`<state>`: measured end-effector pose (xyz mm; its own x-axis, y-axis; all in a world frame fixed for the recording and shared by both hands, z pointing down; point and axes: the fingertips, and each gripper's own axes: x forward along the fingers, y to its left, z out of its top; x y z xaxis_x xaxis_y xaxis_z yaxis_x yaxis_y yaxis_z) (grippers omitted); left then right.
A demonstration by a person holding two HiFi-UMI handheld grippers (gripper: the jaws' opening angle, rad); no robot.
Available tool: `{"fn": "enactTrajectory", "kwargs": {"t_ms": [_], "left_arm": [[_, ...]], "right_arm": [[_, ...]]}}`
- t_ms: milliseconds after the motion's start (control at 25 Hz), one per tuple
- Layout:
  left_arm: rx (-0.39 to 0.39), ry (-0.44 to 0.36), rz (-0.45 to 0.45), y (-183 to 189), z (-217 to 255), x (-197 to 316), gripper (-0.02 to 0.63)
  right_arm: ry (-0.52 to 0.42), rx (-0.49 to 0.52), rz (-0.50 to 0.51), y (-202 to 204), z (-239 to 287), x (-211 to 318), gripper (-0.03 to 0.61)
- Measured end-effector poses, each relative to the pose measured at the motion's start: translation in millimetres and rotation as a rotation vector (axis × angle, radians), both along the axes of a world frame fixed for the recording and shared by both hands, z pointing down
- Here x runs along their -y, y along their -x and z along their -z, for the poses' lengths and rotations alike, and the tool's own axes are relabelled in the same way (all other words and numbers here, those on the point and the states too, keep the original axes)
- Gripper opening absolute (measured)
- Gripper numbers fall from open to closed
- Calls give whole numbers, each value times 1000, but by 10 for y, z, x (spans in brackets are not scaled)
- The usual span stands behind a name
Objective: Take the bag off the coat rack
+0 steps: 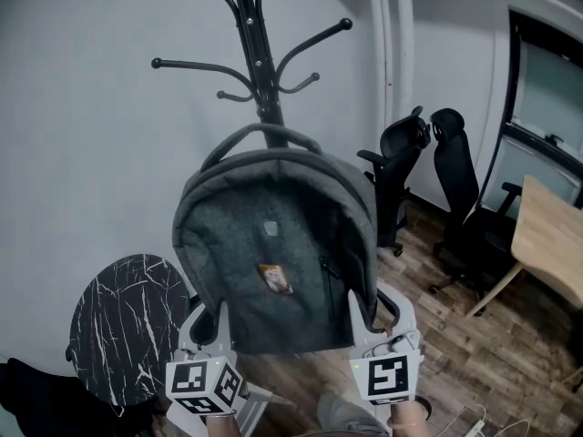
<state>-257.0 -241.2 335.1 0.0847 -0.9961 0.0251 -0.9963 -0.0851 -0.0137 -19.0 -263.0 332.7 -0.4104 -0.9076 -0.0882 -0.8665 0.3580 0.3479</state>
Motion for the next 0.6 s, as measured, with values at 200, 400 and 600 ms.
{"fn": "enactTrajectory", "kwargs": {"t_ms": [200, 400, 600], "left_arm": [[-5, 1, -2, -11, -34, -271, 58], [-9, 6, -3, -4, -66, -541, 57], [-11, 7, -3, -9, -71, -795, 57]], "right_arm": [[-3, -2, -2, -7, -11, -268, 95], [-5, -5, -1, 6, -28, -539, 95], [-8, -10, -2, 0, -26, -793, 94]]}}
